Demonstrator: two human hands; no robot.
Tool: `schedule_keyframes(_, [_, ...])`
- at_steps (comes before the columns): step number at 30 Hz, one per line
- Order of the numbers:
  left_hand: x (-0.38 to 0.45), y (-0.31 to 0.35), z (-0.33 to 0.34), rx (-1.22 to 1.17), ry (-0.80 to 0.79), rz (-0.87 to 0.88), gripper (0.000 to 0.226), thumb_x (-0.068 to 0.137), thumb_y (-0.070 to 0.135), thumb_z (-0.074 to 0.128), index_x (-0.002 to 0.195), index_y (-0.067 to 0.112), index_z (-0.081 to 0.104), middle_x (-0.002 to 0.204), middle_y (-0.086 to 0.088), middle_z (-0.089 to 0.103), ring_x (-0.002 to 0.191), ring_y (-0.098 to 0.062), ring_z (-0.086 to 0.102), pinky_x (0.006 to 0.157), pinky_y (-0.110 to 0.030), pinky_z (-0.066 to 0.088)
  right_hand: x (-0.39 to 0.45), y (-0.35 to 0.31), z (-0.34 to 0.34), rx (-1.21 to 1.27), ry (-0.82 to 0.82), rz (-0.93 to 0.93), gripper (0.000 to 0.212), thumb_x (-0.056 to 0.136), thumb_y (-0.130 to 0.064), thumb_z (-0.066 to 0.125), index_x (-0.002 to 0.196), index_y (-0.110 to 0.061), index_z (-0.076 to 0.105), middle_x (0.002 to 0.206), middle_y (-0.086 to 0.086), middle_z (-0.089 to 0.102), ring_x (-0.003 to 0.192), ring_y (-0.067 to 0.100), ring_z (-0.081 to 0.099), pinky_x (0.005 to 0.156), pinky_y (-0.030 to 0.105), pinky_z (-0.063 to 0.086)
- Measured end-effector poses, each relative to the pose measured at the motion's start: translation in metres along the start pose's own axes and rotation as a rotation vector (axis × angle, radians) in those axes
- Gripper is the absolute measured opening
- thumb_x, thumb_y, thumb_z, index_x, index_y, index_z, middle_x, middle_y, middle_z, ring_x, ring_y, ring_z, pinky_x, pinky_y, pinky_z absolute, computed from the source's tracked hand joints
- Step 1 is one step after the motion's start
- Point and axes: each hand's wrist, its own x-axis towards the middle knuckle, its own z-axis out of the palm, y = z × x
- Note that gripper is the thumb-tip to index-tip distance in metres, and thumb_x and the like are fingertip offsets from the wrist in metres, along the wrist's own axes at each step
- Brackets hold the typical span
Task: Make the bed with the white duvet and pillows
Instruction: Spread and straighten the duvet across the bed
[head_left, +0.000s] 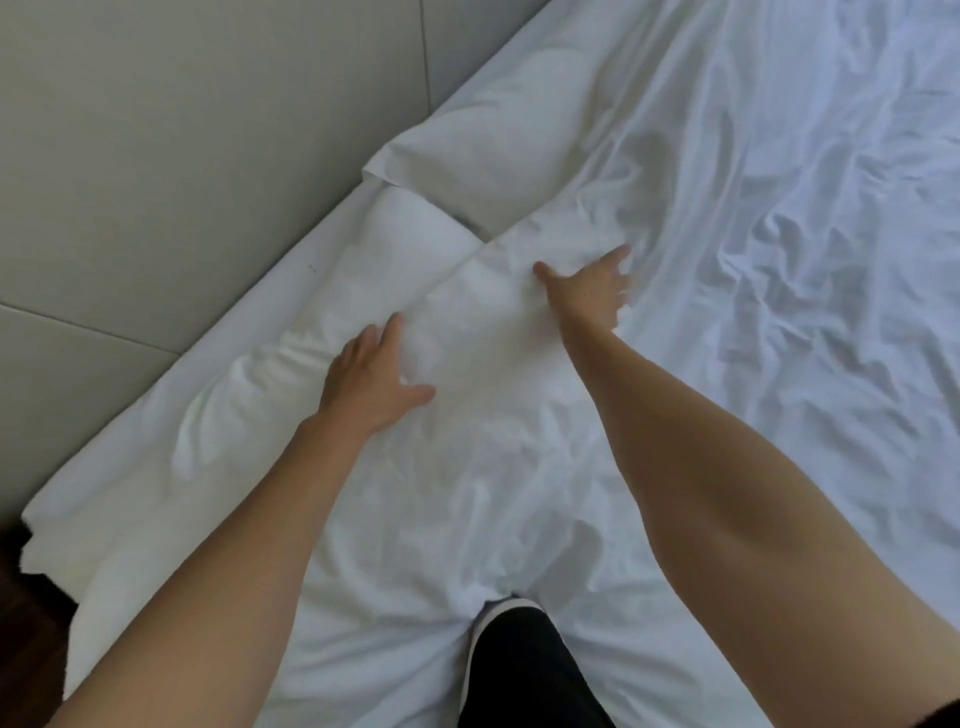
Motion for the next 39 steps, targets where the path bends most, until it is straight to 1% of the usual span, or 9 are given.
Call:
schedule_keyframes(4, [0.020,0.021,0.010,-0.063,-0.085,-0.019,0.119,0.072,0.060,0.072,0.152,0.020,-0.006,0.149,-0.015,0.031,0.133,-0.032,0.037,0.106,-0.040,0.035,0.025,0.004,0.033,0.024,-0.120,0.012,0.125,0.072,-0.057,0.072,0.152,-0.012,-0.015,0.148,0.013,0.038,0.137,0.031,0.034,0.108,0.038,0.034])
schedule_keyframes(7, [0.014,0.027,0.027,-0.020,-0.145,-0.029,0.092,0.083,0.056,0.064,0.150,0.015,0.016,0.138,-0.016,0.049,0.120,-0.033,0.052,0.096,-0.038,0.043,0.027,0.008,0.037,-0.171,-0.073,-0.095,0.094,0.090,-0.024,0.059,0.152,-0.002,-0.009,0.135,0.019,0.050,0.125,0.032,0.046,0.097,0.033,0.039])
schedule_keyframes(10, [-0.001,0.031,0.032,0.047,0.003,0.040,0.039,0.095,0.043,0.054,0.115,0.010,0.051,0.102,-0.014,0.064,0.094,-0.035,0.061,0.073,-0.035,0.045,0.020,0.001,0.021,-0.162,-0.097,-0.140,0.067,0.095,-0.008,0.039,0.151,0.003,0.003,0.130,0.019,0.055,0.120,0.034,0.051,0.090,0.035,0.040])
schedule_keyframes(13, [-0.018,0.026,0.020,-0.129,0.181,0.014,0.026,0.094,0.035,0.057,0.085,0.011,0.051,0.076,-0.007,0.061,0.073,-0.032,0.058,0.060,-0.032,0.038,0.007,-0.016,0.004,0.032,-0.046,-0.215,0.049,0.095,-0.010,0.037,0.142,0.002,0.028,0.116,0.016,0.059,0.111,0.035,0.055,0.077,0.032,0.037])
schedule_keyframes(18, [-0.028,-0.017,0.025,-0.165,0.354,-0.148,0.014,0.090,0.024,0.063,0.096,0.011,0.060,0.086,-0.010,0.066,0.079,-0.033,0.062,0.067,-0.035,0.045,-0.021,-0.023,0.029,0.144,-0.078,-0.302,0.062,0.094,-0.011,0.040,0.151,-0.006,0.016,0.133,0.021,0.045,0.116,0.037,0.048,0.093,0.035,0.037])
schedule_keyframes(21, [-0.019,-0.058,0.030,-0.100,0.321,-0.373,0.033,0.089,0.024,0.064,0.116,0.007,0.054,0.110,-0.019,0.060,0.098,-0.039,0.058,0.085,-0.044,0.042,-0.051,-0.002,0.086,-0.331,-0.291,-0.530,0.065,0.099,-0.030,0.040,0.153,-0.011,0.009,0.152,0.035,0.009,0.141,0.046,0.013,0.115,0.046,0.011])
schedule_keyframes(24, [-0.029,-0.085,0.030,-0.105,0.310,-0.391,0.028,0.093,0.027,0.057,0.115,0.010,0.052,0.108,-0.016,0.062,0.094,-0.037,0.058,0.077,-0.041,0.043,-0.083,0.017,0.111,-0.489,-0.338,-0.683,0.071,0.099,-0.051,0.030,0.154,-0.015,0.005,0.156,0.030,-0.012,0.145,0.042,-0.013,0.117,0.055,-0.005])
schedule_keyframes(30, [-0.086,-0.109,0.035,-0.191,0.120,-0.462,0.047,0.095,0.053,0.043,0.117,0.013,0.056,0.113,-0.015,0.065,0.102,-0.036,0.060,0.080,-0.038,0.043,-0.141,0.038,0.139,-0.624,-0.381,-0.796,0.073,0.099,-0.057,0.023,0.154,-0.014,0.002,0.158,0.023,-0.012,0.146,0.037,-0.014,0.115,0.057,-0.009])
schedule_keyframes(39, [-0.168,-0.205,0.045,-0.036,-0.331,-0.193,0.094,0.061,0.087,0.052,0.135,0.028,0.047,0.126,0.003,0.061,0.109,-0.024,0.059,0.088,-0.035,0.048,-0.249,0.095,0.172,-0.661,-0.358,-0.819,0.067,0.101,-0.052,0.021,0.155,-0.018,0.001,0.161,0.015,-0.010,0.147,0.033,-0.011,0.117,0.054,-0.006])
